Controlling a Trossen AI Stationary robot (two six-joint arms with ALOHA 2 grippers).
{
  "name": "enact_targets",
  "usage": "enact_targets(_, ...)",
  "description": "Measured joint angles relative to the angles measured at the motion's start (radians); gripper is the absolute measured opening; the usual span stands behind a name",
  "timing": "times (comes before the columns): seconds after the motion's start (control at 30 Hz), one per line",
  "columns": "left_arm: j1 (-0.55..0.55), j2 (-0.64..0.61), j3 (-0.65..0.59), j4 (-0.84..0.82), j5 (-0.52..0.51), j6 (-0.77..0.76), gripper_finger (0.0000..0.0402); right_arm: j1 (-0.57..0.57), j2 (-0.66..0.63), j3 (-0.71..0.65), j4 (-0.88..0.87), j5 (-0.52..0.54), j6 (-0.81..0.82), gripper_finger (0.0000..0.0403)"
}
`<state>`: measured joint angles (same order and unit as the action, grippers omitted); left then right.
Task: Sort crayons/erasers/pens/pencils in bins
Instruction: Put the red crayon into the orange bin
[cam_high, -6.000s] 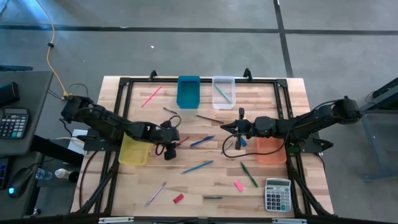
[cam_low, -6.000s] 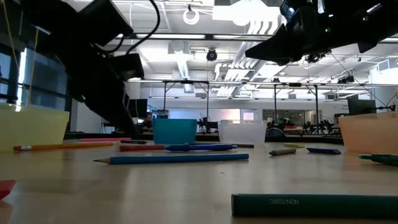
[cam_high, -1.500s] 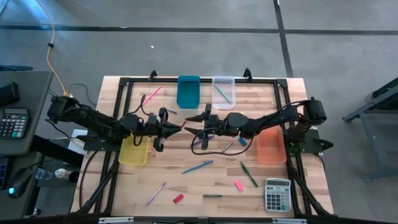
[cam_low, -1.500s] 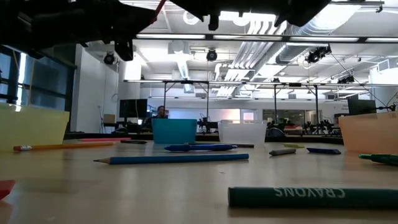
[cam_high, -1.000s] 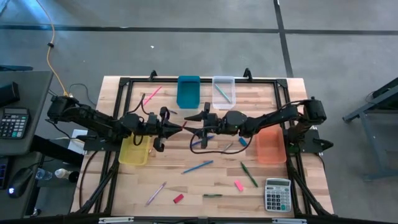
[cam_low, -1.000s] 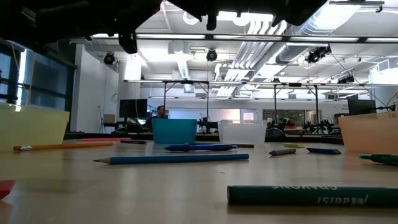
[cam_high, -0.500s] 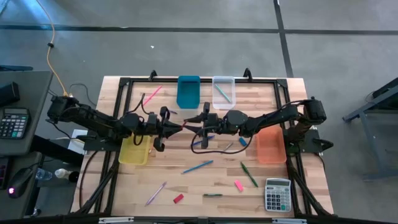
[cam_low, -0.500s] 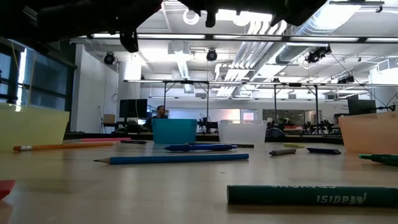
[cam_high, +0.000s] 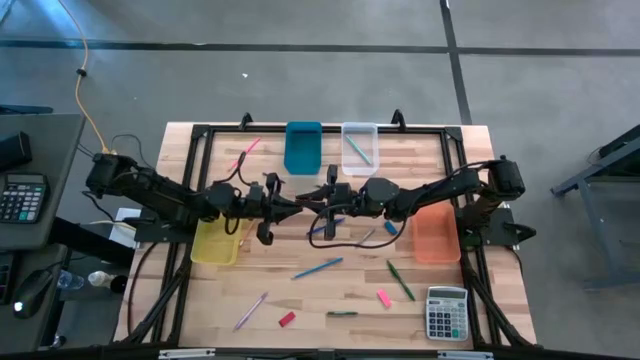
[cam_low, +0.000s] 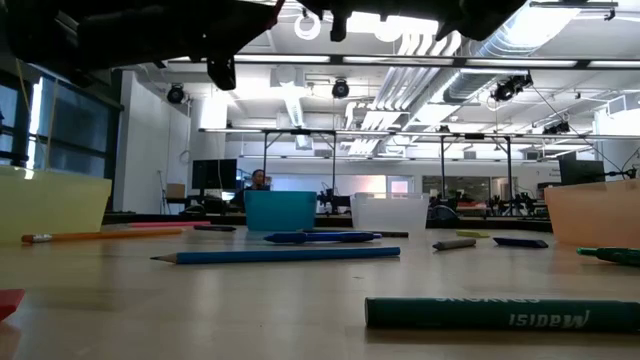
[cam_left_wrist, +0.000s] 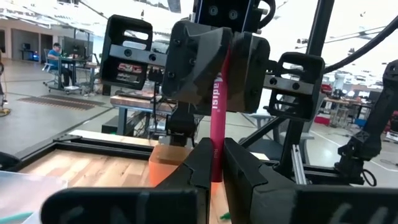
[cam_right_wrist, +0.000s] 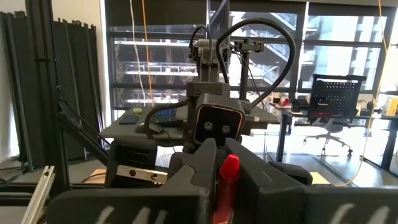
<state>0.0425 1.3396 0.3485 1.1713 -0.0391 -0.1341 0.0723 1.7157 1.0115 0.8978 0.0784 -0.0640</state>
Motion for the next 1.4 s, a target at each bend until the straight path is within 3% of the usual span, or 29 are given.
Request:
enact_targets(0.53, 0.003, -0.003, 0.0, -0.003, -0.002, -0.02, 0.0085, 0.0, -0.004, 0.025, -0.005, 0.008, -0.011, 0.0009)
enact_targets(0.83, 0.003, -0.003, 0.0, -0.061, 0.003, 0.015, 0.0121, 0.004, -0.07, 0.074, -0.225, 0.008, -0.027, 0.0008)
enact_targets(0.97, 0.003, -0.017, -0.001, -0.09, 0.003, 0.043, 0.0122, 0.017, -0.189, 0.071, -0.428, 0.037, -0.027, 0.0008)
enact_targets(1.13, 0.003, -0.04, -0.001, -0.12, 0.004, 0.06, 0.0122, 0.054, -0.354, 0.071, -0.812, 0.17, 0.031, 0.0008)
enact_targets(1.4, 0.003, -0.044, -0.001, -0.129, 0.004, 0.06, 0.0121, 0.152, -0.511, 0.071, -1.461, 0.362, 0.415, 0.0008)
